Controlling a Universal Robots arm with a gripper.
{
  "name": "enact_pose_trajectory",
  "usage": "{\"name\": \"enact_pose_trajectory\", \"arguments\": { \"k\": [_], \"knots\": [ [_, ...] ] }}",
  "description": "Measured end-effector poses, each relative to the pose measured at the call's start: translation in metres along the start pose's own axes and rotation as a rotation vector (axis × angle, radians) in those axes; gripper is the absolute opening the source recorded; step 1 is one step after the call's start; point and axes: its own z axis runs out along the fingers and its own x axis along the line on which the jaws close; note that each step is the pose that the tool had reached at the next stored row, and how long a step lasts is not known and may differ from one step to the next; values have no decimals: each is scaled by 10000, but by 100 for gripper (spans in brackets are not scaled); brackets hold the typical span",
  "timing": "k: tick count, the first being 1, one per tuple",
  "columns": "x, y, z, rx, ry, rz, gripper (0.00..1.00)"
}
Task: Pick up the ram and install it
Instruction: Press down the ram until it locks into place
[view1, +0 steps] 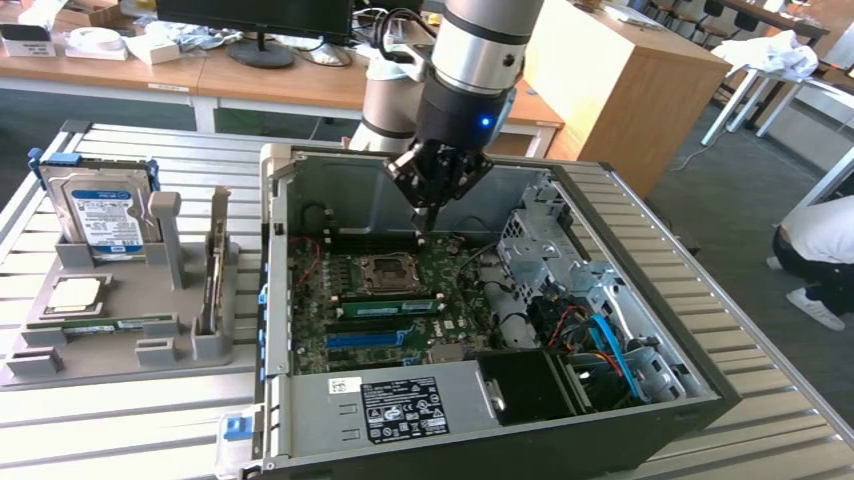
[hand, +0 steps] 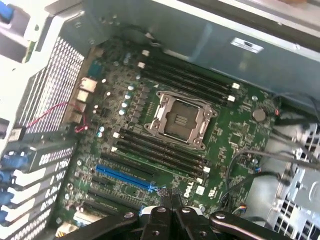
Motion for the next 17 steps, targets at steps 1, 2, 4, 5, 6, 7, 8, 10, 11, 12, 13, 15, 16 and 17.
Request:
{"name": "enact_pose_trajectory", "arguments": {
  "k": [1, 2, 4, 5, 6, 7, 8, 10, 11, 12, 13, 15, 16, 17],
  "knots": [
    [0, 0, 0, -2, -4, 180, 10],
    [0, 0, 1, -5, -9, 357, 10],
    [0, 0, 2, -9, -19, 731, 10],
    [0, 0, 3, -11, -24, 910, 10],
    [0, 0, 3, -13, -28, 1089, 10],
    [0, 0, 4, -16, -32, 1266, 10],
    [0, 0, 5, -18, -38, 1446, 10],
    [0, 0, 6, -22, -47, 1814, 10],
    [0, 0, 6, -24, -52, 1992, 10],
    [0, 0, 7, -26, -56, 2168, 10],
    [0, 0, 7, -28, -62, 2303, 10],
    [0, 0, 7, -28, -63, 2365, 10],
    [0, 0, 8, -29, -64, 2365, 10],
    [0, 0, 7, -29, -64, 2366, 10]
  ]
}}
